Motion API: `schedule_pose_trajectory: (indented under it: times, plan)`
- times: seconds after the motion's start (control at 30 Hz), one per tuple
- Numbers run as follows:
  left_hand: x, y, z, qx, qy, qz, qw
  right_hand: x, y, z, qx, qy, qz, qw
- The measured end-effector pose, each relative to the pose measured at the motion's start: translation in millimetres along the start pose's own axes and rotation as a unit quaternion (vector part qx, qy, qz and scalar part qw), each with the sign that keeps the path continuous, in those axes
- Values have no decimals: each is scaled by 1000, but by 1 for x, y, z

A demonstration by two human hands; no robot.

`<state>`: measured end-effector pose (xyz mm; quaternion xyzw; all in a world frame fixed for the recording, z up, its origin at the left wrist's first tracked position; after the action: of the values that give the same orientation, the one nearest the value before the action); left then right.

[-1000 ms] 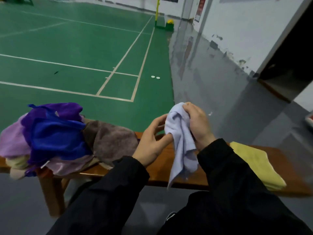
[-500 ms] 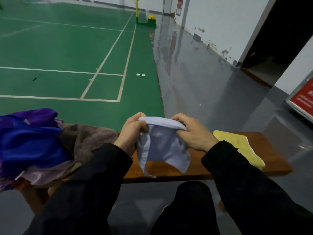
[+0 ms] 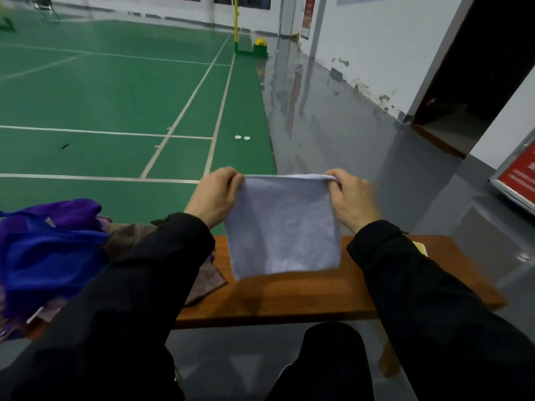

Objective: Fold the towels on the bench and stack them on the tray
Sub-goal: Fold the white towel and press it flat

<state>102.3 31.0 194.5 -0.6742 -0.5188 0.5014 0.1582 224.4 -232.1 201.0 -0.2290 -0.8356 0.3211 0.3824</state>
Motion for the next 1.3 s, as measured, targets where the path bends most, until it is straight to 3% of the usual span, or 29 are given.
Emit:
schedule_pose_trajectory:
  times: [0.13, 0.2, 0.27, 0.37, 0.47, 0.53, 0.7, 0.8, 1.0, 1.1, 1.23, 1.3]
  plan:
    - [-14, -15, -4, -102, 80, -67, 989, 11, -28, 2, -65, -59, -36, 995]
    - [-11, -10, 15, -118, 126, -126, 977, 6, -33, 26, -69, -78, -59, 993]
    - [5, 11, 48, -91, 167, -140, 972, -11, -21, 63, -26, -76, -69, 994]
    - [42, 61, 106, 52, 195, -139, 969, -48, 22, 126, 101, -9, -19, 995]
    - [76, 111, 160, 199, 120, -131, 964, -78, 63, 180, 247, 95, 32, 964]
    - [86, 129, 185, 245, 65, -126, 959, -87, 72, 199, 269, 135, 31, 953]
    - [86, 132, 204, 191, 76, -104, 973, -84, 71, 204, 268, 112, 32, 956]
    - [80, 126, 205, 175, 87, -94, 976, -91, 69, 201, 279, 155, 8, 948]
    - [65, 118, 196, 187, 113, -51, 974, -90, 59, 199, 352, 191, -62, 914]
    - [60, 115, 191, 196, 116, -49, 973, -88, 59, 202, 341, 179, -58, 921]
    - [63, 110, 184, 235, 63, -9, 970, -92, 51, 197, 302, 244, -157, 908]
    - [64, 105, 177, 213, 50, -4, 976, -92, 47, 191, 339, 211, -149, 904]
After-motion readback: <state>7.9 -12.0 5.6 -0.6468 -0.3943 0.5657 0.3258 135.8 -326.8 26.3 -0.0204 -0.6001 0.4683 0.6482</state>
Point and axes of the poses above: each hand's wrist, its own z-axis away from the middle knuckle, its own y-axis out of the palm, x = y × z, the point moved 1 cm from there along -z, towards the middle knuckle, and after that the axes turned 5 degrees about -z, right-handed, at the moved point
